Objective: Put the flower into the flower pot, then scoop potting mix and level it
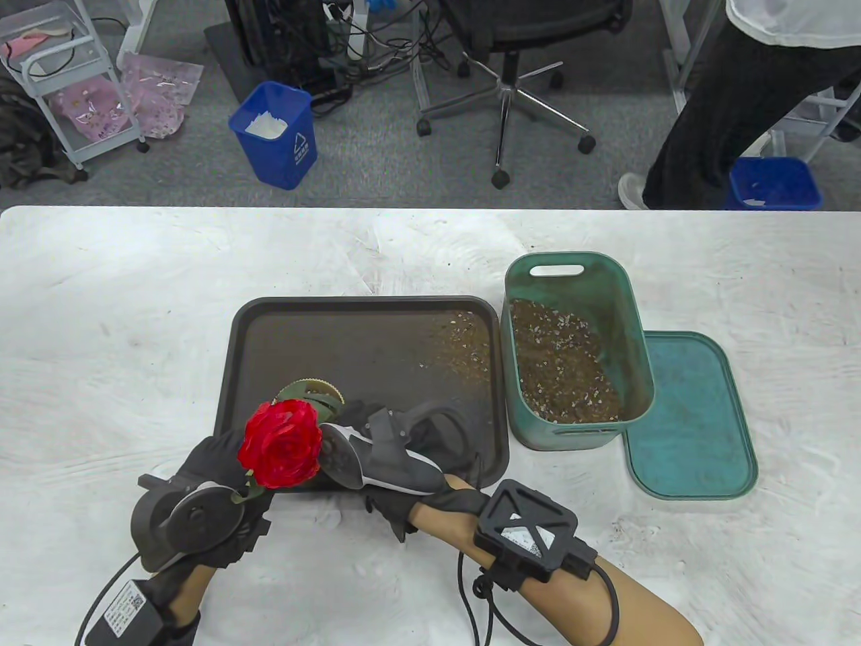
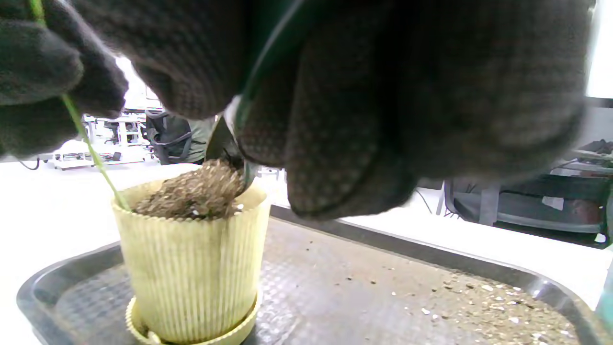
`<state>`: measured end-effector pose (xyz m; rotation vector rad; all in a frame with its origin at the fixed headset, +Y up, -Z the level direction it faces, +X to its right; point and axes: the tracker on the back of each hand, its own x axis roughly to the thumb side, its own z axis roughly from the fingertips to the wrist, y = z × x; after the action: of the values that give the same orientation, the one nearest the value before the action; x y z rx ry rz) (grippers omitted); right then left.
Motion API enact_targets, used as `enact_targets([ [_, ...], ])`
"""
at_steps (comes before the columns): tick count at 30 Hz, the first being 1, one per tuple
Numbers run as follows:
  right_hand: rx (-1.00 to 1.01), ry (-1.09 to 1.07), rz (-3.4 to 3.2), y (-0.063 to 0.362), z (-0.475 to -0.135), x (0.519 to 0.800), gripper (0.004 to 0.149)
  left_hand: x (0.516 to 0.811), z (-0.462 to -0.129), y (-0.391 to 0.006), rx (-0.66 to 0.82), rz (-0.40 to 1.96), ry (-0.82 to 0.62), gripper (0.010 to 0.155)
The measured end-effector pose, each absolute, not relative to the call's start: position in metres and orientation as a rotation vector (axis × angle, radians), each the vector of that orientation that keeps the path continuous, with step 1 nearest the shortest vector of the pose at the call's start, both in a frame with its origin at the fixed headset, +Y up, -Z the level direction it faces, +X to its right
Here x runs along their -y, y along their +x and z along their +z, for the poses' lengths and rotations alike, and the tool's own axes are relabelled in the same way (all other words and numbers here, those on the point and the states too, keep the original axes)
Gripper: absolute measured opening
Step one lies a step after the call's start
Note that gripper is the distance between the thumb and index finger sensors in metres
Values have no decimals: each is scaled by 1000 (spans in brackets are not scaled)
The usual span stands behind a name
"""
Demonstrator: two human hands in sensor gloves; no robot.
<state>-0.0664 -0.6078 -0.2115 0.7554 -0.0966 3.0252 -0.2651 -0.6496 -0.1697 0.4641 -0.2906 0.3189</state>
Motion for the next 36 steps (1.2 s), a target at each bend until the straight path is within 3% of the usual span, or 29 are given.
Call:
enact_targets([
  [8, 270, 627, 3036, -22, -215, 573, 52, 650, -170, -265, 291, 322, 464, 44],
  [15, 466, 132, 3048, 69, -251, 511, 52, 650, -169, -264, 294, 318, 466, 44],
  [19, 402, -173, 3010, 122, -273, 498, 51, 650, -169, -264, 294, 315, 467, 44],
  [22, 258, -351, 2967, 151, -291, 506, 51, 650, -169, -263, 296, 314, 469, 44],
  [27, -119, -593, 2991, 177, -329, 549, 51, 651, -169, -263, 293, 320, 470, 44],
  [32, -437, -760, 3031, 182, -367, 595, 51, 652, -170, -266, 276, 345, 464, 44],
  [36, -521, -856, 3107, 176, -386, 618, 51, 652, -171, -267, 270, 348, 463, 44],
])
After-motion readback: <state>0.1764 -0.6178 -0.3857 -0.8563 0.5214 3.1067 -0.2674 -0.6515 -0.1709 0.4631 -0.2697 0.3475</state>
